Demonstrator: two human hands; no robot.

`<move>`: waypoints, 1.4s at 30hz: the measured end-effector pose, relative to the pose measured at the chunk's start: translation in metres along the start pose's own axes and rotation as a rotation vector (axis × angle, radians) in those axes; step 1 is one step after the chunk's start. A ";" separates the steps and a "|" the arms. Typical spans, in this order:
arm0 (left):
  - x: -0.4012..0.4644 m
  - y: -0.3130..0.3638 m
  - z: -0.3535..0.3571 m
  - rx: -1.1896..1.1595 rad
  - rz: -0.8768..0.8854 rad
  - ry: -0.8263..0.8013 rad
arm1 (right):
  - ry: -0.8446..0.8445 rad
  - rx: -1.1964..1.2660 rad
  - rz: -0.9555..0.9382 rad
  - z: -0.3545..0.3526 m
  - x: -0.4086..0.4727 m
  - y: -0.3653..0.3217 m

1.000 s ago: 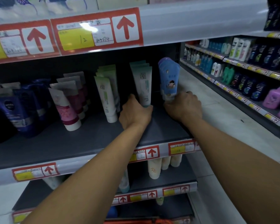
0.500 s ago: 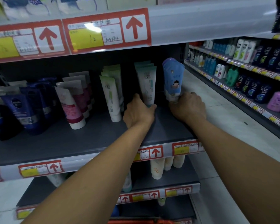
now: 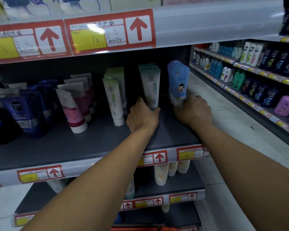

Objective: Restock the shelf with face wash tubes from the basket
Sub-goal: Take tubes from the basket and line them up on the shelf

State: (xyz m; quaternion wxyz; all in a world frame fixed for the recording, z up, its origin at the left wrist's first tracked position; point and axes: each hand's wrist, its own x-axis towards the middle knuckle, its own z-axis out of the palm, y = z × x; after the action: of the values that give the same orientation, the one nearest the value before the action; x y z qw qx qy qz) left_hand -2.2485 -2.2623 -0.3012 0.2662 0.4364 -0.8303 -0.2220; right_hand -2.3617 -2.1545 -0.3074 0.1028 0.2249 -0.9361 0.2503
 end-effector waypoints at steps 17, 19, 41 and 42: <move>-0.002 0.002 -0.001 -0.003 -0.017 -0.005 | -0.038 0.083 0.068 -0.001 0.004 0.001; -0.004 0.003 -0.002 -0.017 -0.025 -0.002 | -0.025 0.126 0.072 -0.004 0.003 0.002; -0.086 -0.028 -0.093 -0.200 0.159 -0.321 | -0.089 0.161 -0.099 -0.067 -0.112 -0.003; -0.090 -0.034 -0.100 -0.210 0.153 -0.312 | -0.077 0.161 -0.099 -0.069 -0.120 -0.006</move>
State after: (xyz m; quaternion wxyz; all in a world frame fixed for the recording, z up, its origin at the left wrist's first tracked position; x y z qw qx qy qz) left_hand -2.1214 -2.2176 -0.2674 0.1942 0.3023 -0.8645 -0.3514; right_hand -2.2482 -2.0800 -0.2826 0.0607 0.2878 -0.9040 0.3103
